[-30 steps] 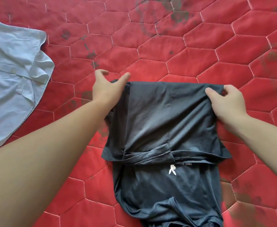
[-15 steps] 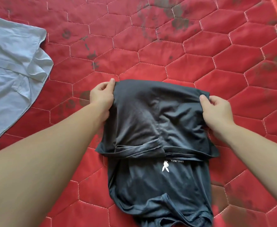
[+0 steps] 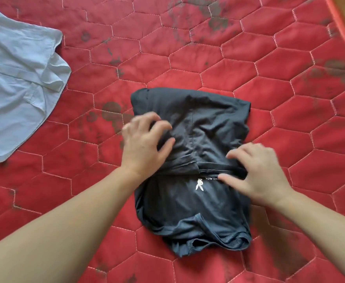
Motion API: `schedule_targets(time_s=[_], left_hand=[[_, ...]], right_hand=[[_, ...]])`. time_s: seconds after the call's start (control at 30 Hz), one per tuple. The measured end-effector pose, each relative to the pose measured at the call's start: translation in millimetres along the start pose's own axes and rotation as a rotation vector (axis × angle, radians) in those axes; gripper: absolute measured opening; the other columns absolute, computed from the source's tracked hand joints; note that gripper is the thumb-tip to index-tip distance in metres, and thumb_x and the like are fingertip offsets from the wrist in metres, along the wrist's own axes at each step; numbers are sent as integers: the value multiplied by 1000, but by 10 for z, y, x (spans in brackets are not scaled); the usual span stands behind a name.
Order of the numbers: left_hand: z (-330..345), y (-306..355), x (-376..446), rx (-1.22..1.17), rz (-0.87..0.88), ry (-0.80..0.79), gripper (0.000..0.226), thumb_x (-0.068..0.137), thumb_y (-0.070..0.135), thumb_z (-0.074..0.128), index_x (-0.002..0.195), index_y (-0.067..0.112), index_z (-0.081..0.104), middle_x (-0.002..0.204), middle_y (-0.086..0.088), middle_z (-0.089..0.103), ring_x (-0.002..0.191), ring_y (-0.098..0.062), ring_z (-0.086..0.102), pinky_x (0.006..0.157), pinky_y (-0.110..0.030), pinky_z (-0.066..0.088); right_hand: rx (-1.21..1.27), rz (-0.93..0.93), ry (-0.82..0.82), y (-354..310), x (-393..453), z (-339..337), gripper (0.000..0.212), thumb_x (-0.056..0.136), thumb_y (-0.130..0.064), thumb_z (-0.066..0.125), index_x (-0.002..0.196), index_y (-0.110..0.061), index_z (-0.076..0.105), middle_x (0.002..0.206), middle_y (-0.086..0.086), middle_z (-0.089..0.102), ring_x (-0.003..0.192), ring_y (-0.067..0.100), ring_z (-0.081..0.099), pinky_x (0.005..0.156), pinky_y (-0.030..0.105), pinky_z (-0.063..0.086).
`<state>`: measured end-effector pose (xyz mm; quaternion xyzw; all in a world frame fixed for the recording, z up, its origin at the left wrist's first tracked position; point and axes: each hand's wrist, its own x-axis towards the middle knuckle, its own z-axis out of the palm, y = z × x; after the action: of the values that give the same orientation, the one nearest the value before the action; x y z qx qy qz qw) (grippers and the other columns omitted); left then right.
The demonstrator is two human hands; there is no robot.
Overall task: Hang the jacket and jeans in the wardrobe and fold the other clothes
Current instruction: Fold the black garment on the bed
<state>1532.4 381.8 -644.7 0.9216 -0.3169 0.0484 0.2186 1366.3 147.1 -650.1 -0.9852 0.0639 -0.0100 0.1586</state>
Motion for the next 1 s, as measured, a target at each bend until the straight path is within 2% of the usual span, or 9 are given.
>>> schedule_targets(time_s=[0.07,0.17,0.3,0.47,0.63,0.7,0.8,0.9,1.0], left_hand=[[15,-21,-264,43,146,-135,20,81,42,64,88,24,67,95,2,60,93,-27,55,77,-39,42],[-6,-41,-587,112,161,-332,25,82,45,51,86,23,62,82,2,57,77,-27,58,62,-37,42],[-96,24,-719,127,122,-480,23,79,41,48,89,23,58,77,3,57,78,-28,60,64,-34,39],[-260,198,-736,54,74,-740,16,79,45,57,80,32,48,80,10,49,90,-21,56,74,-30,34],[-338,360,-1145,109,190,-704,83,61,85,48,128,35,47,123,6,50,118,-19,43,100,-37,31],[-345,444,-1306,156,227,-801,107,57,82,54,148,36,24,153,-1,27,140,-24,22,113,-43,20],[-275,522,-1410,261,212,-889,97,72,54,61,153,32,12,163,-4,-1,148,-30,0,118,-48,12],[-275,542,-1333,149,185,-754,54,74,33,45,126,27,61,148,-8,46,132,-36,44,98,-50,45],[-315,496,-1162,-69,111,-597,40,77,29,36,95,17,70,110,-7,71,101,-32,63,80,-43,53]], right_hand=[[-58,-85,-152,-58,-97,65,40,74,-59,53,91,-25,62,76,-8,55,74,23,59,68,36,40],[59,-106,-115,-167,-165,68,12,70,-29,61,77,-21,56,64,-13,38,58,26,57,57,31,36],[41,-43,-189,-207,-327,37,22,65,-9,70,81,-19,59,67,-4,51,57,31,56,54,28,33],[70,-68,-214,-338,-561,0,23,77,-38,61,93,-22,57,77,-9,44,67,26,59,58,31,41],[-83,-277,-369,-543,-976,51,89,62,-78,55,133,-24,53,135,7,51,119,28,49,92,45,46],[-180,-312,-439,-564,-1111,117,93,59,-65,57,142,-24,47,148,12,42,132,33,41,103,52,34],[-186,-270,-362,-580,-1091,171,73,58,-42,58,129,-21,58,138,11,53,125,32,51,101,51,30],[-57,-216,-227,-632,-905,150,35,71,-29,47,98,-21,67,110,1,68,102,25,65,93,41,34],[235,32,-207,-672,-646,2,27,80,-24,43,94,-20,67,90,-2,72,88,22,66,86,37,43]])
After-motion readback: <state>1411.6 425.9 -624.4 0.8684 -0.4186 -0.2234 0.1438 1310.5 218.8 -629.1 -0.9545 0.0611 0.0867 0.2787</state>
